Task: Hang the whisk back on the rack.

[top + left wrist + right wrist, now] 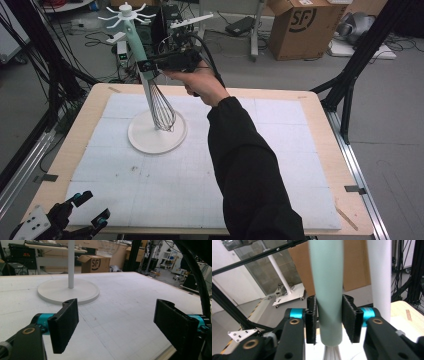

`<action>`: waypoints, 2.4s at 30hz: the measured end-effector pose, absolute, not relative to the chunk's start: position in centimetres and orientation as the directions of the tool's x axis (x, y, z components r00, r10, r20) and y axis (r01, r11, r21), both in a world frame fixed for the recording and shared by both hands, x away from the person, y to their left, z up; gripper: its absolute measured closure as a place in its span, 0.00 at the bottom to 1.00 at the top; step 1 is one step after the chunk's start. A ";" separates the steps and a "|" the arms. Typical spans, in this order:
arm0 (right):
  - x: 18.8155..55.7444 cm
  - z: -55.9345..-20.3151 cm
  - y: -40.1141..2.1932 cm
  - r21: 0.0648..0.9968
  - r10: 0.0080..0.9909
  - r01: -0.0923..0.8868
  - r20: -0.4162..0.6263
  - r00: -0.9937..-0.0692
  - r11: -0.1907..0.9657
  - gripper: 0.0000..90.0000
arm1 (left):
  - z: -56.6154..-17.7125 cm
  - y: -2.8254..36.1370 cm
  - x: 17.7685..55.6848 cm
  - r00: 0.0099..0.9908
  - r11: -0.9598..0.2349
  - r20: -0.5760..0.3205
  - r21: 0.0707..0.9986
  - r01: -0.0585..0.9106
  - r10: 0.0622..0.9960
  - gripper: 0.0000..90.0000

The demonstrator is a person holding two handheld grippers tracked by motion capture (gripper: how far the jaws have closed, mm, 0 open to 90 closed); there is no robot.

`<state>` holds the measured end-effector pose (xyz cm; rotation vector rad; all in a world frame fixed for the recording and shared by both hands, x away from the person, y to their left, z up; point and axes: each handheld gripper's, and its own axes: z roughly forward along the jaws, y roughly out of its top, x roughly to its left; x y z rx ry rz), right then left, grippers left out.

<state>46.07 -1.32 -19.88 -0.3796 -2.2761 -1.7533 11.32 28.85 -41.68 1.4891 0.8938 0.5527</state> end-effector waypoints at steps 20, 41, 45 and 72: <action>44.1 -22.2 -5.4 0.902 0.213 0.360 0.313 -0.926 0.240 0.36 | -41.7 28.1 11.4 0.601 0.040 -0.157 0.978 0.205 0.784 0.23; 37.3 -25.1 -13.9 0.918 0.305 0.322 0.246 -0.920 0.231 0.31 | -41.7 26.9 12.6 0.615 0.018 -0.147 0.977 0.211 0.775 0.23; 35.5 -25.7 -15.0 0.921 0.309 0.312 0.234 -0.922 0.233 0.31 | -41.5 26.6 13.5 0.621 0.003 -0.134 0.978 0.207 0.773 0.23; 26.0 -33.4 -23.5 0.944 0.450 0.273 0.166 -0.878 0.184 0.26 | -41.1 24.9 14.1 0.648 -0.036 -0.082 0.986 0.166 0.757 0.23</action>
